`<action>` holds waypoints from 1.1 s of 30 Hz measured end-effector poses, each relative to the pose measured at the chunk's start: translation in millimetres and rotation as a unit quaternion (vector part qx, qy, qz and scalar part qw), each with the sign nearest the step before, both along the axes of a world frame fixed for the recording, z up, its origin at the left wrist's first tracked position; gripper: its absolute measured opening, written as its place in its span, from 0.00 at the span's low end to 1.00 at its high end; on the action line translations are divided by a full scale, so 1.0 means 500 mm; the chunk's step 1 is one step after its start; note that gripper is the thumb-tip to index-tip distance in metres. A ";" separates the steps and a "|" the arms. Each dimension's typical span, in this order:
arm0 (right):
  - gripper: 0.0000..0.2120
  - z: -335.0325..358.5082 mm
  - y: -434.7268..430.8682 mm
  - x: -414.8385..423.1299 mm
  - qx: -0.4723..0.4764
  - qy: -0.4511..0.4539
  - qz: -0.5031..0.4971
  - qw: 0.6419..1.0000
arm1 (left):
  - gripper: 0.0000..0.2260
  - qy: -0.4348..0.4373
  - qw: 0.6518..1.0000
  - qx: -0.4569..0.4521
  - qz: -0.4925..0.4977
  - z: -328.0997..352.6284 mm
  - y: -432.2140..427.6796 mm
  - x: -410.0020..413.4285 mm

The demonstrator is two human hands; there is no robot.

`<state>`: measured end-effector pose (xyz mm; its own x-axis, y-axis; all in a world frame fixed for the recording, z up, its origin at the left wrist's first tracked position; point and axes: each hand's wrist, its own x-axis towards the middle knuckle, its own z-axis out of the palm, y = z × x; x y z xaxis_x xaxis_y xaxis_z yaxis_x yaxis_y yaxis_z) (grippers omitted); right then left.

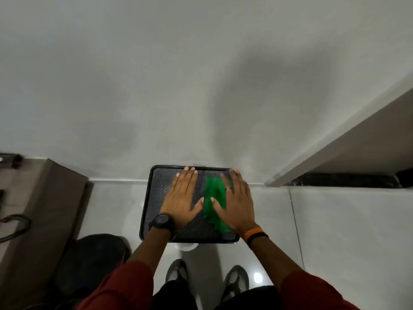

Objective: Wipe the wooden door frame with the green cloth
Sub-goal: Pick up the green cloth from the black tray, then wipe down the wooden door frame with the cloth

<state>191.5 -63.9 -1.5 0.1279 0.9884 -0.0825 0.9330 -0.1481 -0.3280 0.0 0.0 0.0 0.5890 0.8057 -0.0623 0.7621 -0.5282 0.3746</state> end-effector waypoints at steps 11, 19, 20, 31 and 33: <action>0.29 -0.272 0.017 -0.072 -0.123 -0.056 -0.009 0.991 | 0.35 0.086 0.996 -0.039 0.006 -0.267 0.000 -0.015; 0.27 -0.188 0.039 -0.037 -0.020 -0.026 0.015 0.999 | 0.36 0.072 0.997 -0.018 0.020 -0.231 0.006 -0.009; 0.28 -0.162 0.036 -0.031 -0.001 -0.017 0.004 1.000 | 0.37 0.061 0.998 -0.006 0.028 -0.207 0.007 -0.008; 0.18 0.461 0.050 0.016 0.277 0.175 -0.130 0.936 | 0.36 -0.083 0.979 0.172 0.067 0.413 0.064 0.058; 0.10 0.626 0.060 0.019 0.316 0.260 -0.171 0.896 | 0.37 -0.125 0.966 0.214 0.073 0.580 0.087 0.076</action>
